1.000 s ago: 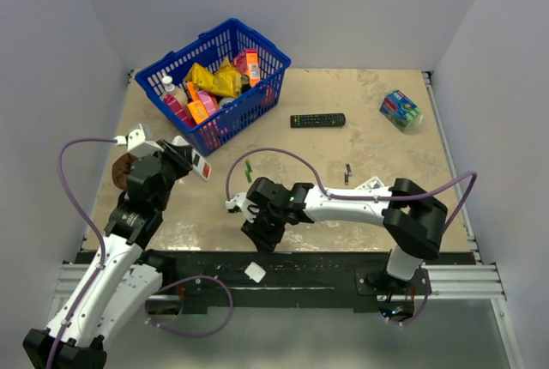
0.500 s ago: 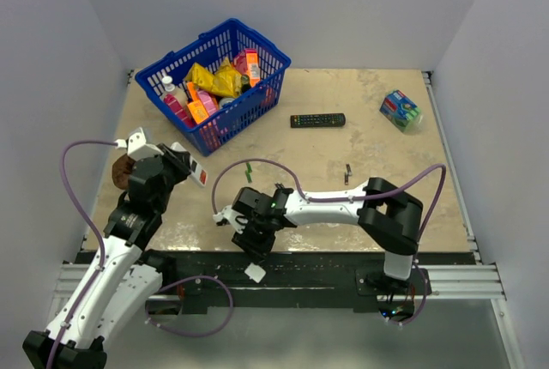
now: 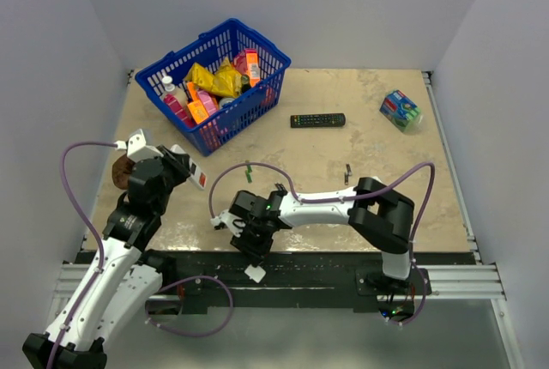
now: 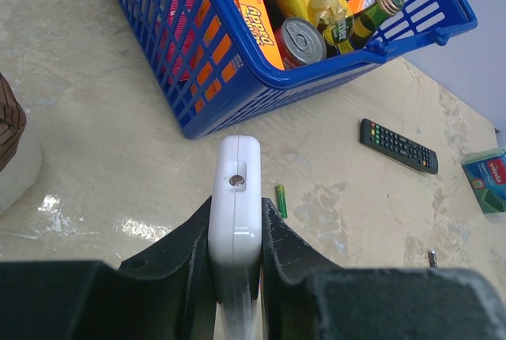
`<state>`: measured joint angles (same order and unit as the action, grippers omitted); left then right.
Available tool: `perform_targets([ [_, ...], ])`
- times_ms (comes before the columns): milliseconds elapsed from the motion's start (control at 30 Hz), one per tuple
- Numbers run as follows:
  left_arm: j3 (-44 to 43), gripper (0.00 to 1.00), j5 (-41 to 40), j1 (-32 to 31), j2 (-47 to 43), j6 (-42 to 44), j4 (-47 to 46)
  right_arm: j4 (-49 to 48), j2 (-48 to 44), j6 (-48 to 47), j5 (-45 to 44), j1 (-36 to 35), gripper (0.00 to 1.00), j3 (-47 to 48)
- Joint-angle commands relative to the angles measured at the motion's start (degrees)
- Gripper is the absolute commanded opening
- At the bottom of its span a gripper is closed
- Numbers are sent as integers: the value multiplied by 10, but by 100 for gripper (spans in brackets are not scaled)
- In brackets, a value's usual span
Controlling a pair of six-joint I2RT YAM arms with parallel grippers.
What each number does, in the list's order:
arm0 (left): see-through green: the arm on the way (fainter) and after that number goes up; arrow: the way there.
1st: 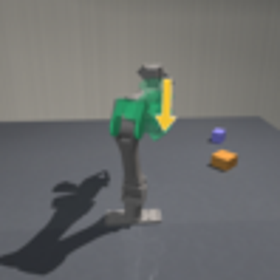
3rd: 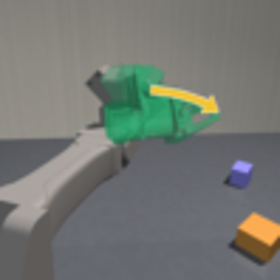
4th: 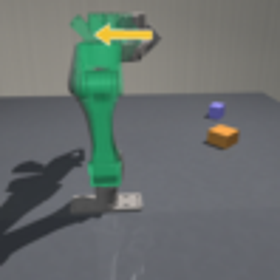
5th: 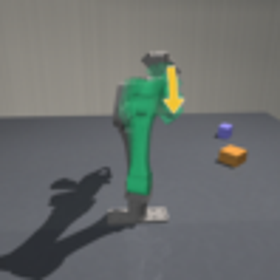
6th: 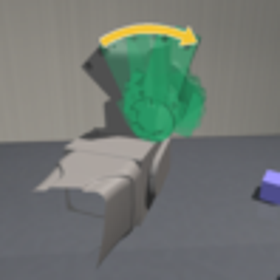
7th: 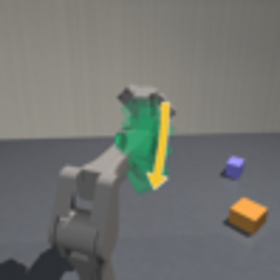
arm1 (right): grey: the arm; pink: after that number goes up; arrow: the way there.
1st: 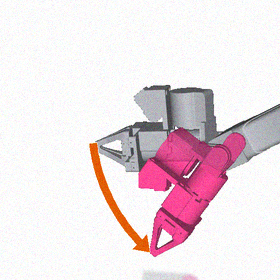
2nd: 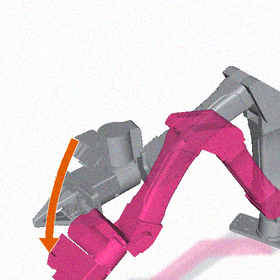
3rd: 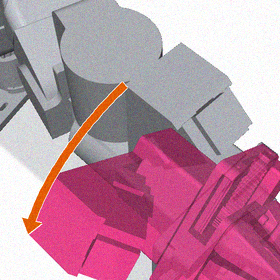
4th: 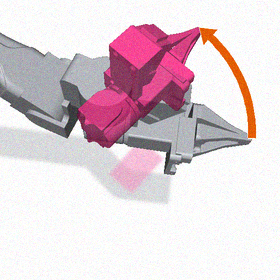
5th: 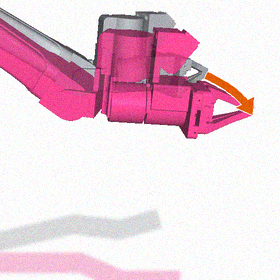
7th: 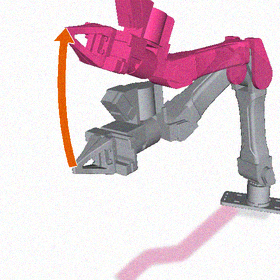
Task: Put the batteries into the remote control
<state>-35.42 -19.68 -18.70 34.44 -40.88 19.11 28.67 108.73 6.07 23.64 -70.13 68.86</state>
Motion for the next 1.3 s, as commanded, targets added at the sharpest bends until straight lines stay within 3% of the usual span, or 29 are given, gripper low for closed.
perform_targets([
  [0,-25,0,4,4,-8,2,-8,-8,5,0,15,-4,24,15],
  [133,-24,0,8,4,-5,0,-8,-7,7,0,14,-4,16,15],
  [267,-24,0,10,4,-4,-3,-7,-7,6,-3,12,-4,1,15],
  [600,-33,0,23,4,2,-15,-13,24,-40,-16,-74,-2,0,29],
  [833,-34,0,52,4,12,-31,-22,38,-87,-23,-230,14,0,48],
  [1067,-40,0,96,4,41,-58,-25,-32,-160,-41,-444,14,0,22],
  [1267,-45,0,99,4,44,-65,-21,-72,-147,-75,-670,20,0,-7],
])
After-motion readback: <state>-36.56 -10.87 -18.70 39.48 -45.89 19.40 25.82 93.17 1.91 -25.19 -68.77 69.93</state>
